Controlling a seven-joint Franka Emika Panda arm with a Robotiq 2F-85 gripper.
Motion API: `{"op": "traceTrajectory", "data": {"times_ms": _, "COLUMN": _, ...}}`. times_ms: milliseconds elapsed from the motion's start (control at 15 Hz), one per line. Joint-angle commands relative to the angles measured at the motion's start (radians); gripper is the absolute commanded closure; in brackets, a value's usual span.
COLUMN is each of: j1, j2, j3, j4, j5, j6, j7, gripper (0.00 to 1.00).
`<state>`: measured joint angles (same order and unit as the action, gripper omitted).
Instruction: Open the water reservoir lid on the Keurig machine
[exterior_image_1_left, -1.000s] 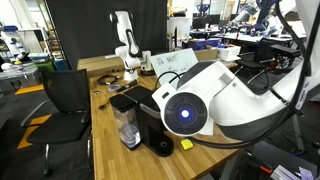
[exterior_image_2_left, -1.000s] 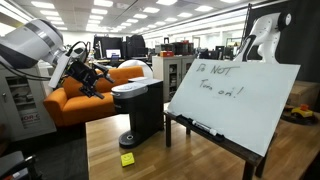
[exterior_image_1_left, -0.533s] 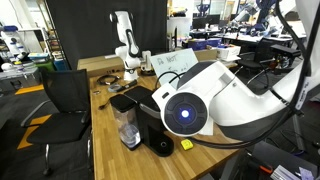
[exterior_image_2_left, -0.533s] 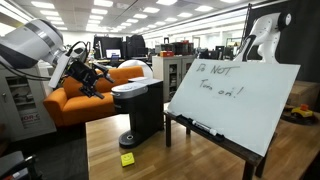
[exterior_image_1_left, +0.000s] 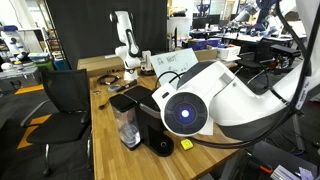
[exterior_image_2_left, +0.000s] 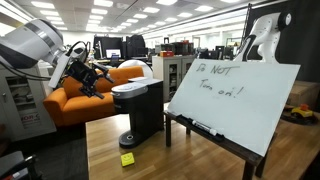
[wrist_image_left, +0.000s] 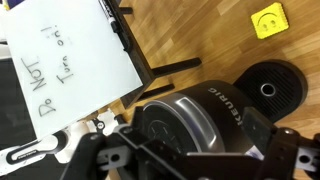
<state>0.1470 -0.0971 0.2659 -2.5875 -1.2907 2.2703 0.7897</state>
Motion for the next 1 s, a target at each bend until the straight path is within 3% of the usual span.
{"op": "traceTrajectory", "data": {"times_ms": 0, "j1": 0.023, "j2": -0.001, "j3": -0.022, "j4": 0.000, "j5": 0.002, "j6": -0.003, "j7": -0.002, "gripper": 0.00}}
{"op": "traceTrajectory", "data": {"times_ms": 933, "j1": 0.039, "j2": 0.017, "j3": -0.022, "j4": -0.016, "j5": -0.035, "j6": 0.002, "j7": 0.024, "gripper": 0.00}}
